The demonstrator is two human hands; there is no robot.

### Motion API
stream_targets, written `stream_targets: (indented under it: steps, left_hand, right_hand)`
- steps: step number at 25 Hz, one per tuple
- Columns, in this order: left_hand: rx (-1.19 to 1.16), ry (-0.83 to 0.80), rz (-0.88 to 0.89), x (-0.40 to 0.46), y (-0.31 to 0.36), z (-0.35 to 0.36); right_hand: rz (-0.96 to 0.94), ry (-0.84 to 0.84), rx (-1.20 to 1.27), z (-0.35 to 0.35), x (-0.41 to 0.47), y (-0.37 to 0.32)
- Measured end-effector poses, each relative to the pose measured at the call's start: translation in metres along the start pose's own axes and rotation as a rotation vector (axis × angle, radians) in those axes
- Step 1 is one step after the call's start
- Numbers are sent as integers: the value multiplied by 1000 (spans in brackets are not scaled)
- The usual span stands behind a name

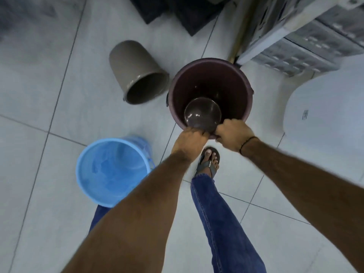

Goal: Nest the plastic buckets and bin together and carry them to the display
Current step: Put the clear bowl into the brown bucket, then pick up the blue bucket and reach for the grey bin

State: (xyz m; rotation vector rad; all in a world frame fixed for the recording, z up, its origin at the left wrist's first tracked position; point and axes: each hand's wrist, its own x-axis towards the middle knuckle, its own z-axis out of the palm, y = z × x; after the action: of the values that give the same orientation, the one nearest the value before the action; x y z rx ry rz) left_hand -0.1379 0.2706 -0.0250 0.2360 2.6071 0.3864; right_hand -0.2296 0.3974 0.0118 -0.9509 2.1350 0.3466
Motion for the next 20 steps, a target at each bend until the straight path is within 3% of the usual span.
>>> stream_targets:
  steps: [4,9,12,14,16,20]
  left_hand:
    - [155,-112,175,12,-1,24]
    - [298,-293,319,-2,-6,57]
    - [307,-250,397,-14,-40,40]
    - [289,-115,439,-16,-77,4]
    - [359,-37,480,-7,-116,-41]
    - [686,-166,572,46,-187,-103]
  right_hand:
    - [107,40,69,58,0,-13]
    - [167,-54,178,102,-8,-41]
    - [232,53,335,96,-15,-60]
    - [288,184,460,75,-13,-84]
    - [393,279,696,46,2,-112]
    - [639,404,1392,-13,78,-163]
